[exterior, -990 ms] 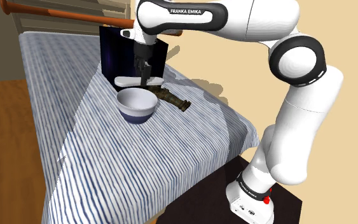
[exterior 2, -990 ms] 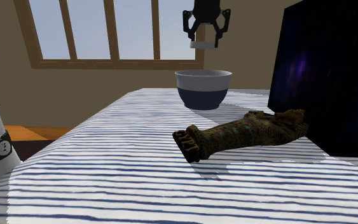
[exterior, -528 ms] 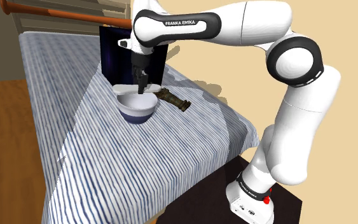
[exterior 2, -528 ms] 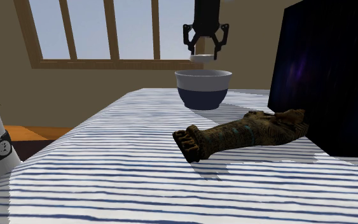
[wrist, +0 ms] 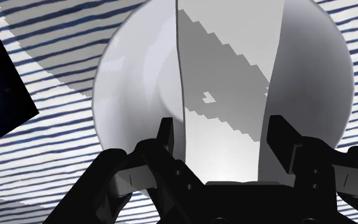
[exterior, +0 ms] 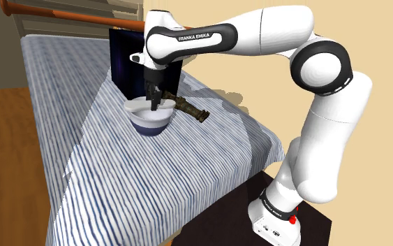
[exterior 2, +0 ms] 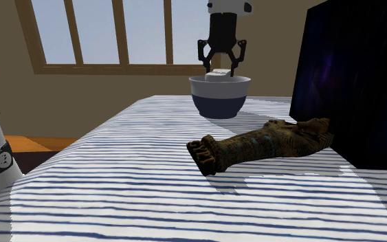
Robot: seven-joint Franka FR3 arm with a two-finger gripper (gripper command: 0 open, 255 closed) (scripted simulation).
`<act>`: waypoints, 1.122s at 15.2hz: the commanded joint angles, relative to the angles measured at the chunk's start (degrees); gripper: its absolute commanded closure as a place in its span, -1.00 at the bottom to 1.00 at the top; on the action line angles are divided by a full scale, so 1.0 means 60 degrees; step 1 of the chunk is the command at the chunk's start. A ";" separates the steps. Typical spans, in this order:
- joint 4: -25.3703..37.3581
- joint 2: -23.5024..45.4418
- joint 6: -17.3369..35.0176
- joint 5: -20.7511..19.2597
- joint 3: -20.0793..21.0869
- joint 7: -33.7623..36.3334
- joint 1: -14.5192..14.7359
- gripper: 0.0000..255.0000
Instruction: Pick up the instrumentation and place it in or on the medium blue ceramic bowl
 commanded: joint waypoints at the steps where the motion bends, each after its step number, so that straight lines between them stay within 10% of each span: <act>1: -0.0022 0.0019 0.0040 0.0002 0.0000 -0.0007 -0.0002 1.00; 6: -0.0022 0.0020 0.0040 0.0002 0.0000 -0.0007 -0.0002 1.00; 7: -0.0030 0.0013 0.0040 0.0002 -0.0002 -0.0010 -0.0004 -1.00; 17: 0.0962 -0.0155 -0.1118 -0.0029 -0.0017 0.0017 -0.0017 -1.00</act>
